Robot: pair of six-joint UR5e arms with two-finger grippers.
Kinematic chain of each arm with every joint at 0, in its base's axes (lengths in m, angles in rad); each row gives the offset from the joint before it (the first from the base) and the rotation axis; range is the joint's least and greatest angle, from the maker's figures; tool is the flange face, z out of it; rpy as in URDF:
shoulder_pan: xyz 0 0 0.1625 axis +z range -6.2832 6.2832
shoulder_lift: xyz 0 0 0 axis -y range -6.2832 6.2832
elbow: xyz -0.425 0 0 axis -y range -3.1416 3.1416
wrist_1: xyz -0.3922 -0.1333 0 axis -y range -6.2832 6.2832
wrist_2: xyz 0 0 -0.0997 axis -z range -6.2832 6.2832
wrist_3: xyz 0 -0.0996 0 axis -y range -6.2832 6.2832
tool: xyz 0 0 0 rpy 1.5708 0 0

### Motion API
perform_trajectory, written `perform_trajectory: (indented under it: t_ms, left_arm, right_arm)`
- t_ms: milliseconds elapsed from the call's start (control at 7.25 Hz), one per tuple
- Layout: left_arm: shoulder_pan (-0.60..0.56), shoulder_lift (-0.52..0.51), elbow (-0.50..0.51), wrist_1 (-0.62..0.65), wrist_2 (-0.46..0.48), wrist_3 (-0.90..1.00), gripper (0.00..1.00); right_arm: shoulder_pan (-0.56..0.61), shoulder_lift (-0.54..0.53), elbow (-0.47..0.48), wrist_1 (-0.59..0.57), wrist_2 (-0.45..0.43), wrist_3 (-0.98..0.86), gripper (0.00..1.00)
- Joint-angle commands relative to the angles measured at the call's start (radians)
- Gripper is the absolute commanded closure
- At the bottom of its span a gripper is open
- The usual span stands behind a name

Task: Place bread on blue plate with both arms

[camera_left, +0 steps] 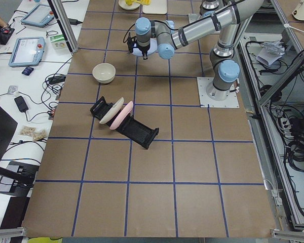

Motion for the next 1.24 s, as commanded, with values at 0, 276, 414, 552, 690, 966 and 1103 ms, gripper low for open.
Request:
perform_trajectory:
  t_ms: [0,276,414,552,690,966,1103]
  left_arm:
    - [-0.103,-0.07,-0.03,0.121,-0.006,-0.092,1.0]
    - [-0.156,-0.118,-0.039,0.162,0.001,-0.13,1.0]
    - [-0.157,-0.129,-0.046,0.164,0.004,-0.128,0.97]
    - [-0.166,-0.127,-0.038,0.17,0.003,-0.157,0.44]
    - [-0.155,-0.127,-0.014,0.217,0.003,-0.15,0.19]
    - [-0.1,-0.106,0.115,0.15,0.079,-0.142,0.05]
    - [-0.073,-0.08,0.15,0.062,0.081,-0.127,0.0]
  right_arm:
    - [0.044,0.004,0.007,-0.004,-0.015,0.003,1.0]
    - [0.07,0.021,0.007,-0.004,-0.013,0.012,1.0]
    - [0.1,0.03,0.008,-0.027,-0.012,0.053,1.0]
    - [0.143,0.059,0.007,-0.065,-0.003,0.098,1.0]
    - [0.198,0.081,0.008,-0.118,-0.008,0.182,1.0]
    - [0.257,0.136,0.008,-0.154,-0.009,0.198,1.0]
    - [0.275,0.155,0.01,-0.169,-0.004,0.197,1.0]
